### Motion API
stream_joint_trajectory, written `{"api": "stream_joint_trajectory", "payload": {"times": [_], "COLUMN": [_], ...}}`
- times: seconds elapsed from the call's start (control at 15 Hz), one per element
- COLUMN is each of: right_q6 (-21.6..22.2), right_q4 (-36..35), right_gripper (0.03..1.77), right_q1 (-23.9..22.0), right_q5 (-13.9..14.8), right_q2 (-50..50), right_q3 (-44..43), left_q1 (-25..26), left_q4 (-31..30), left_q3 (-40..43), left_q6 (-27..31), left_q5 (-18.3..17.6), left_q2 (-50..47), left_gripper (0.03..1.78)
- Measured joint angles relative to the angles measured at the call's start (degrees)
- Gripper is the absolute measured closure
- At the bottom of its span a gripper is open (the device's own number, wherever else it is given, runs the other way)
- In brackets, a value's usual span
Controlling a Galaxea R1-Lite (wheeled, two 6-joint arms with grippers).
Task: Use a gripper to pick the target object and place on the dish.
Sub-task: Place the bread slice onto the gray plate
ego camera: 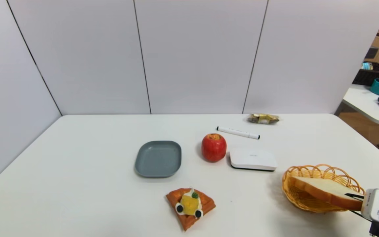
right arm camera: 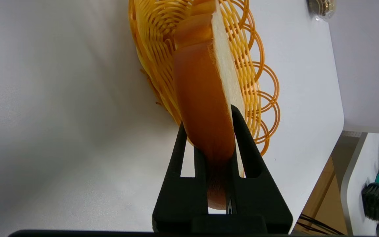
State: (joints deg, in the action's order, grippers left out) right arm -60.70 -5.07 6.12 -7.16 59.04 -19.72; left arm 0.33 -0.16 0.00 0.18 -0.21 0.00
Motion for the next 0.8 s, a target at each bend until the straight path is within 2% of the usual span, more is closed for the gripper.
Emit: {"api": "stream_joint_trajectory", "payload": {"times": [0.4, 0.8], "right_q6": [0.23, 6.27], "right_q4": [0.0, -0.73], "right_gripper": [1.6, 1.6], "right_q1": [0.0, 0.05], "right_q5": [-0.63, -2.79], "right_q2": [-1.18, -5.32], "right_q3": [0.29, -8.39], "left_q1": [0.0, 0.0], "left_q4": [0.0, 0.02], "left_q3": [0.0, 0.0], "left_q6": [0.0, 0.0], "left_q5": [0.05, 0.0], "left_q2": [0.0, 0.0], "left_gripper": [0.12, 0.12]}}
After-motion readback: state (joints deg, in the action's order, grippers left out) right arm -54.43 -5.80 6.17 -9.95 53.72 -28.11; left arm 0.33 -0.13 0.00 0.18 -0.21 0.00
